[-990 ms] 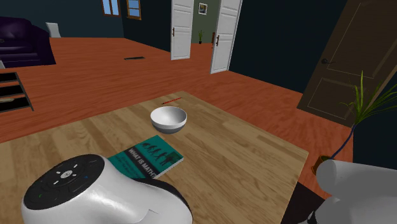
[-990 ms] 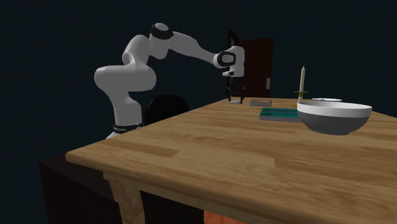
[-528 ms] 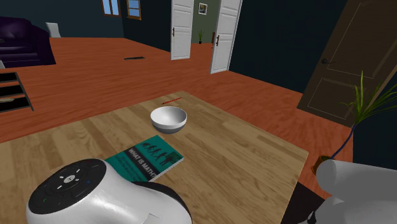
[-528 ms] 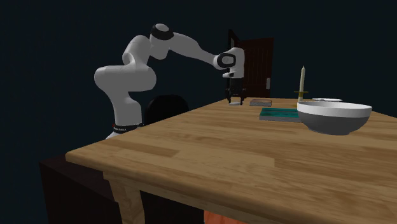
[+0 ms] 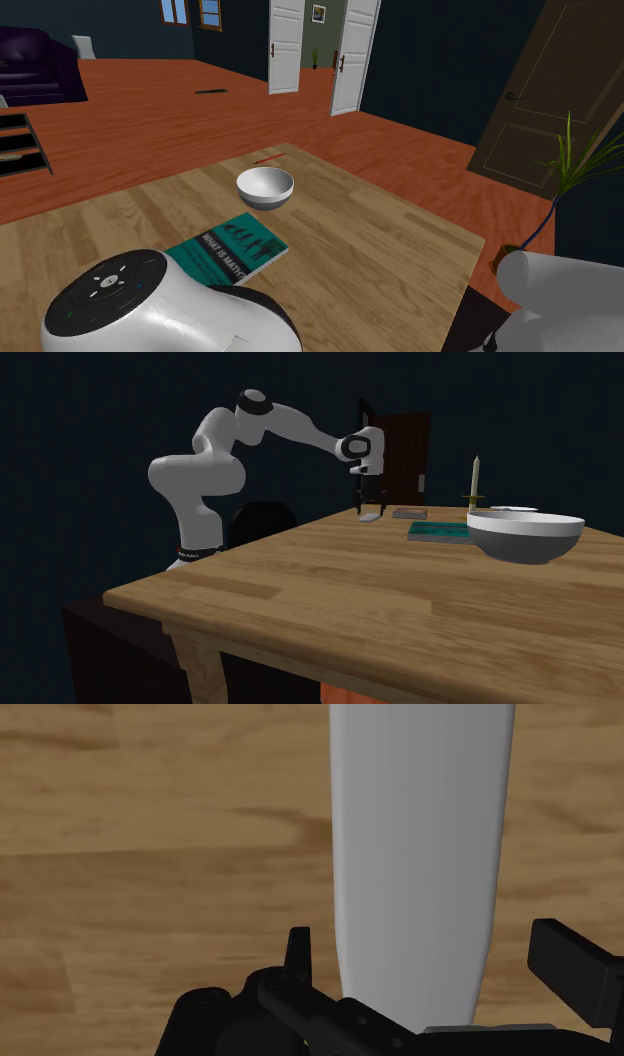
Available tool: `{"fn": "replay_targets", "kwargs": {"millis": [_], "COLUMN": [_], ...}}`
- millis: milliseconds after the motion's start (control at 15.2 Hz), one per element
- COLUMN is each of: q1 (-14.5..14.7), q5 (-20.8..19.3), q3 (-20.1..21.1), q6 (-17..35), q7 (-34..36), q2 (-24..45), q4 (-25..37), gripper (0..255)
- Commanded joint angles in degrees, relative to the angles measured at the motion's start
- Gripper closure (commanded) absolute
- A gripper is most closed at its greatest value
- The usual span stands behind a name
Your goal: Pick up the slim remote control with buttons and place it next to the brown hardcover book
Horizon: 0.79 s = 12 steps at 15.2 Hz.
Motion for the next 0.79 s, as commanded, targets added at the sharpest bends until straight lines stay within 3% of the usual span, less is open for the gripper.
{"fn": "replay_targets", "kwargs": {"millis": [0,198,726], "q1": [0.3,0.8,0.8], "q5": [-0.8,-3.1,-3.1], "q3": [-0.9,-3.0,-3.0], "q6": [-1.2,-4.8,-4.8], "q7": [0.4,1.7,1.7], "q2": [0.8,2.8,2.8], "q4": [0.7,3.0,3.0], "gripper": [0,0,0]}}
